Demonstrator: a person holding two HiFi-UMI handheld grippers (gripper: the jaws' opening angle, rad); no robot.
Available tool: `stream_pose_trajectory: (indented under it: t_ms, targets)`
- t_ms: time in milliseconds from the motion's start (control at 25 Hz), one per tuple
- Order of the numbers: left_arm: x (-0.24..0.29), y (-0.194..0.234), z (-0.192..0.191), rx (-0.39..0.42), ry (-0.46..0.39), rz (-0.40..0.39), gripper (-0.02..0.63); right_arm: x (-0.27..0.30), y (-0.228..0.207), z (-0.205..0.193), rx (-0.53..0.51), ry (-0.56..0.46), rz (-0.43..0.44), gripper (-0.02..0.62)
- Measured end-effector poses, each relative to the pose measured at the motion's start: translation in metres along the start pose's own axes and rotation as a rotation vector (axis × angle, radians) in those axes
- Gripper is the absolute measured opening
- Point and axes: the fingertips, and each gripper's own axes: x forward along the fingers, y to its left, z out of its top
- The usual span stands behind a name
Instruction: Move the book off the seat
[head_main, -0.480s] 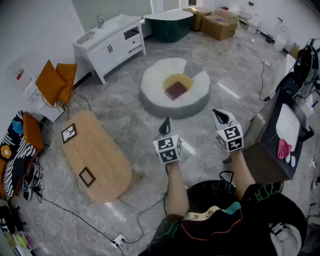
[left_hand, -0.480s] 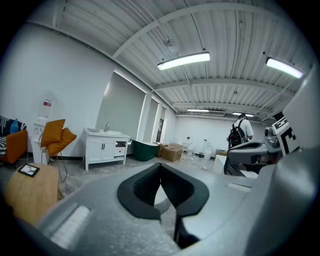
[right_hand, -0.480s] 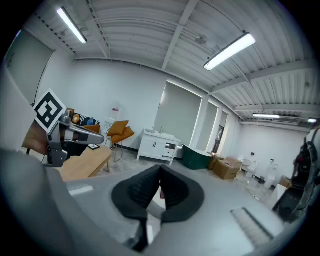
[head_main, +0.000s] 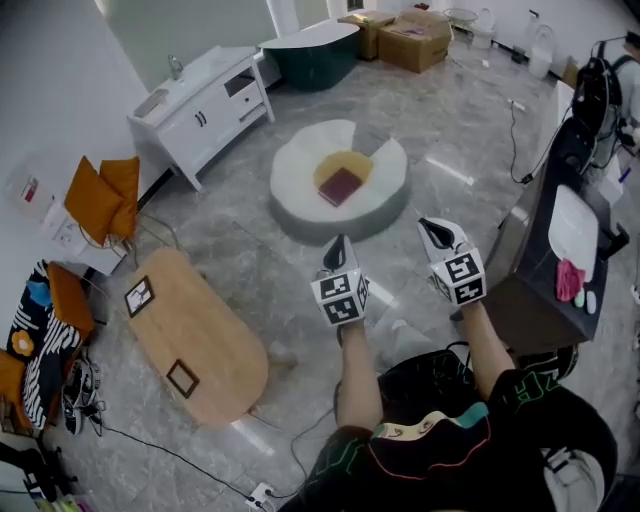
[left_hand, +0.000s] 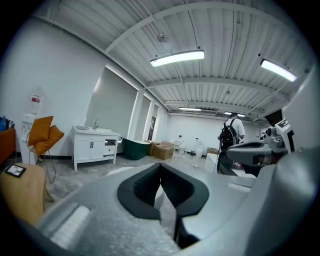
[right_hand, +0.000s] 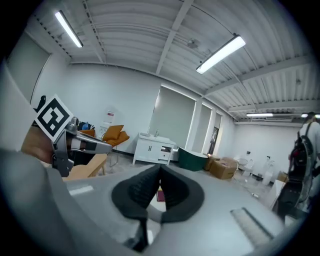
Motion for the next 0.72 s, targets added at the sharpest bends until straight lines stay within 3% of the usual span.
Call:
stream_pose_trajectory:
  t_ms: [160, 280, 400, 720]
  targets:
    - [0.032, -0.012, -0.002, 0.010, 0.019, -0.035, 0.011, 0.011, -0.021, -0.008, 0.026, 0.010, -0.018, 0.003]
    - [0.054, -0.012, -0.010, -0.027, 0.047, -0.043, 0.011, 0.027, -0.037, -0.026, 0.054, 0.056, -0.024, 0.003]
    - [0.076, 0.002, -0.008, -0.081, 0.037, -0.023, 0.011, 0.055, -0.046, -0.034, 0.072, 0.075, -0.002, 0.003]
    - [0.146, 0.035, -0.028, -0.107, 0.119, 0.039, 0.011, 0.134, -0.070, -0.053, 0.126, 0.132, 0.057, 0.003]
